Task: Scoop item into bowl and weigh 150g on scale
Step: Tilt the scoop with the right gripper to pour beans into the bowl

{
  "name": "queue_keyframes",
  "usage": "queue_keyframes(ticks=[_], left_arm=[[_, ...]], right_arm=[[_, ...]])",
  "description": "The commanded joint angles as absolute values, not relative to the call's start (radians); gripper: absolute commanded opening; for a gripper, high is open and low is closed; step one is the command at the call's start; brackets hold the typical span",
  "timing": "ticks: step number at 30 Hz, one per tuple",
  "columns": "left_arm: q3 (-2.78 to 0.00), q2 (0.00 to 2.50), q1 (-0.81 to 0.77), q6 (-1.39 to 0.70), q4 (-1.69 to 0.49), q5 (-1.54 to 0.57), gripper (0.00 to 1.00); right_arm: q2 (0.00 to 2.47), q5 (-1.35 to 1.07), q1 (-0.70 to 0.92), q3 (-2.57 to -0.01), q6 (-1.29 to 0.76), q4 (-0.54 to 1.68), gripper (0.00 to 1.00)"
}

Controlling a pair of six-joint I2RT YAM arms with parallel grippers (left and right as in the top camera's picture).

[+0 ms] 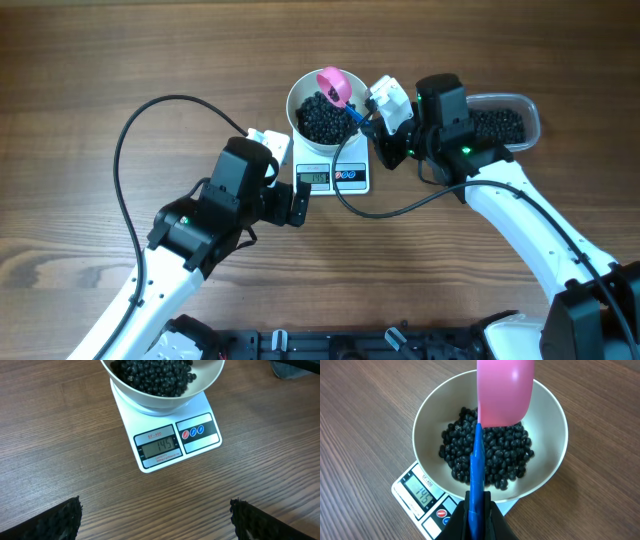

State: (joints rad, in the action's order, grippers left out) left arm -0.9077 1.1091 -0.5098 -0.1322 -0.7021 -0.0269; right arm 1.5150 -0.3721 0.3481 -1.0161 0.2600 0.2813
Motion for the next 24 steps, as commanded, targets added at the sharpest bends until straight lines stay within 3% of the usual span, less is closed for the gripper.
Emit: queue_keyframes(ticks=[1,6,13,17,22,24], left_arm=[[-0.911,1.109,-0.514,-0.112,-0.7,-0.021,1.0],[-0.911,1.109,-0.514,-0.112,-0.699,-0.021,1.0],[-0.911,1.109,-0.514,-0.112,-0.699,-0.021,1.0],[-0.911,1.109,-0.514,-0.112,-0.699,-0.021,1.0],[-0.911,1.109,-0.514,-0.112,-0.699,-0.021,1.0],[-0.911,1.109,-0.514,-0.112,-0.699,-0.021,1.0]], right_arm=[[1.522,-0.364,0.35,-1.023,0.2,0.273,0.04],[1.522,-0.436,0.35,-1.023,0.347,0.311,0.04],[1.522,-0.366,0.35,-1.023,0.152,0.289,0.04],[1.522,-0.439,0.35,-1.023,0.22,0.302,0.04],[1.522,-0.385,0.35,-1.023,0.082,0.275,0.04],[1.522,-0.456,0.352,-1.023,0.158,0.285,0.04]])
